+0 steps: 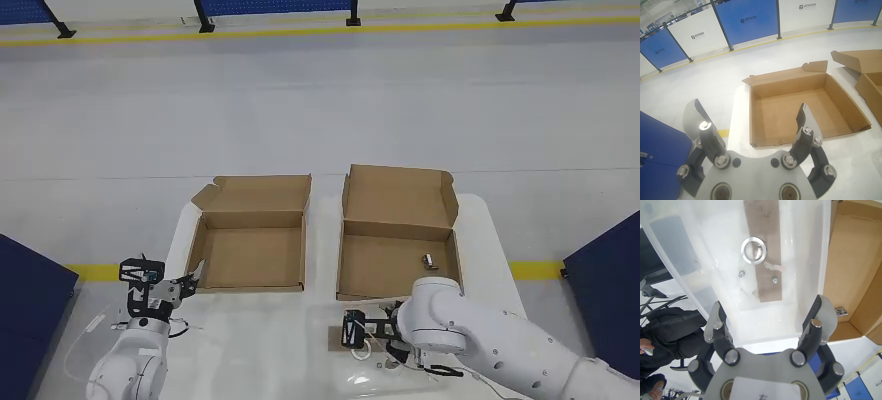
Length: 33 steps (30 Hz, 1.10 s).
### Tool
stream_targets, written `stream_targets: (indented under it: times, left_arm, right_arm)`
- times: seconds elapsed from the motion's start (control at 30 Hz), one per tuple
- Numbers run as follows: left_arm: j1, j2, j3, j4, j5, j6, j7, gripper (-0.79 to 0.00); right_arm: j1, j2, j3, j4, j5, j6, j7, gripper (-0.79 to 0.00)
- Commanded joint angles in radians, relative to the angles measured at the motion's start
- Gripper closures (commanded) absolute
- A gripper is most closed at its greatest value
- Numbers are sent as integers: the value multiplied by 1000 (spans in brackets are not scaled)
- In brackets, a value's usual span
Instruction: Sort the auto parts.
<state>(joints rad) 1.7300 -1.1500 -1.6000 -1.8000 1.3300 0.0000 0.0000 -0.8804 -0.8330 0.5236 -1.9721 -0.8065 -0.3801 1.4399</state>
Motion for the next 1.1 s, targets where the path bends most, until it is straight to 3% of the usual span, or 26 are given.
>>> stream_targets:
  times: [0.0,0.23,1.07]
  left_arm:
    - [0,0,0,0,0,0,0,-785]
    - [0,0,0,0,0,0,0,-785]
    - [0,0,0,0,0,0,0,-785]
  right_arm:
    - [5,-1,-18,6,5,0,0,-785]
    - [62,-8,-109,52,36,-8,-8,-785]
    - [64,-39,-137,166,5,-51,-68,-785]
